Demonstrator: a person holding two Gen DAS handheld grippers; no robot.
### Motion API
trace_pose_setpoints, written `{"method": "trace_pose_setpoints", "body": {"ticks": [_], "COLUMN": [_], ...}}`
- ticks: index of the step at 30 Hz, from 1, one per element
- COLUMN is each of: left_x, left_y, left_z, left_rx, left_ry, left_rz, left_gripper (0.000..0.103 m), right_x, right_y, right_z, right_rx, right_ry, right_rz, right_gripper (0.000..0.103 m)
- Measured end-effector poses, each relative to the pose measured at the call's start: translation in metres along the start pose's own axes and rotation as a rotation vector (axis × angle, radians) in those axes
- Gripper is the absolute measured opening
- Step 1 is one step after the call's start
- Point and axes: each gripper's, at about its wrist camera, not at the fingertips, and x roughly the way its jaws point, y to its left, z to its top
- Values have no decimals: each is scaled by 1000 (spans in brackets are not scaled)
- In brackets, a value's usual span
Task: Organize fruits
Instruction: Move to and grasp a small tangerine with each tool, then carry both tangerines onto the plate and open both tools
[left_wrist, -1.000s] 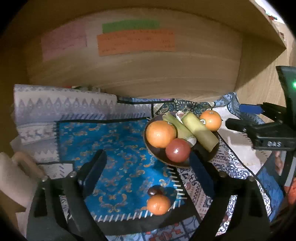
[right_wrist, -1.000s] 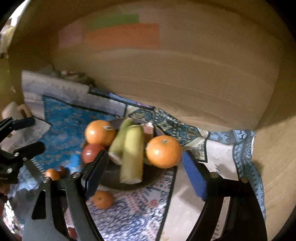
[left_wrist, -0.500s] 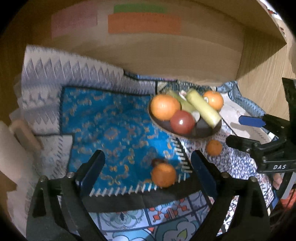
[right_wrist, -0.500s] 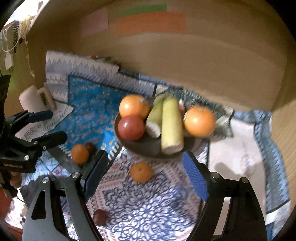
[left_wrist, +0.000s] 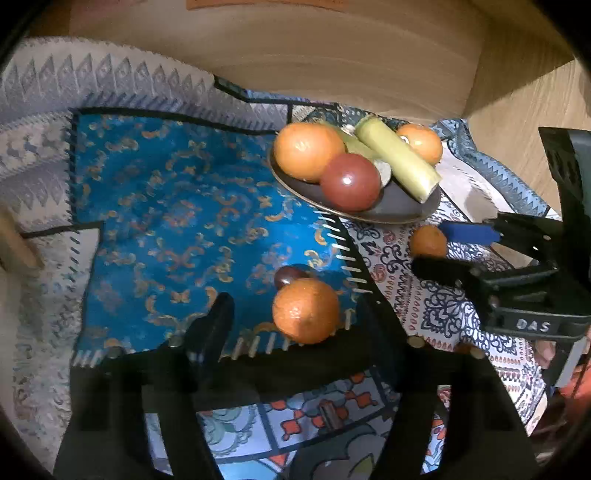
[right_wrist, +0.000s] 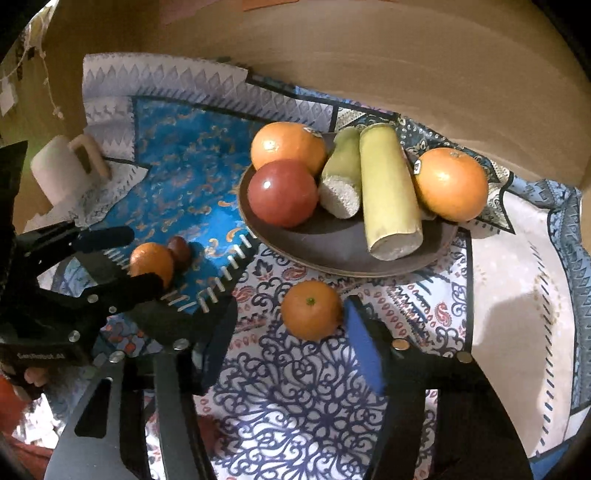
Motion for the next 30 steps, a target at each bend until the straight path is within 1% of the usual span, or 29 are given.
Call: {"method": "trace_pose_setpoints", "body": {"ticks": [1, 2, 3, 5, 7, 8, 11, 16, 23, 30], "left_x": [2, 5, 6, 11, 12, 11, 8, -4, -23, -24], "left_y": [0, -1, -2, -4, -6, -6, -3, 0, -8, -19], "left_z": [0, 0, 0, -1, -2, -2, 0, 7, 32, 58], "left_rx": [-5, -6, -5, 1, 8, 9, -5, -6, 20, 34], "left_ry": [5, 11, 15, 29, 26, 23, 21, -16, -86, -116], "left_rz": [-9, -22, -27, -34, -19, -18, -32, -9, 3, -15], "left_gripper": [59, 56, 51, 46, 39, 38, 38, 38, 38, 38], "right_x": [1, 1, 1, 1, 0, 0, -1, -13, -37, -57], "right_y": [-2, -3, -4, -5, -5, -5, -4, -5, -12, -23], "right_z": [1, 1, 1, 2, 1, 1, 1, 5, 19, 33], "right_rx": [1, 2, 5, 2, -4, -6, -13, -12, -2, 0], "right_ry": [-1, -1, -1, 1, -1, -2, -2, -39, -108, -176], "right_rz": [-2, -2, -5, -5, -5, -5, -3, -1, -26, -55], "right_gripper": [48, 44, 38, 33, 33, 33, 32, 32, 32, 32]}}
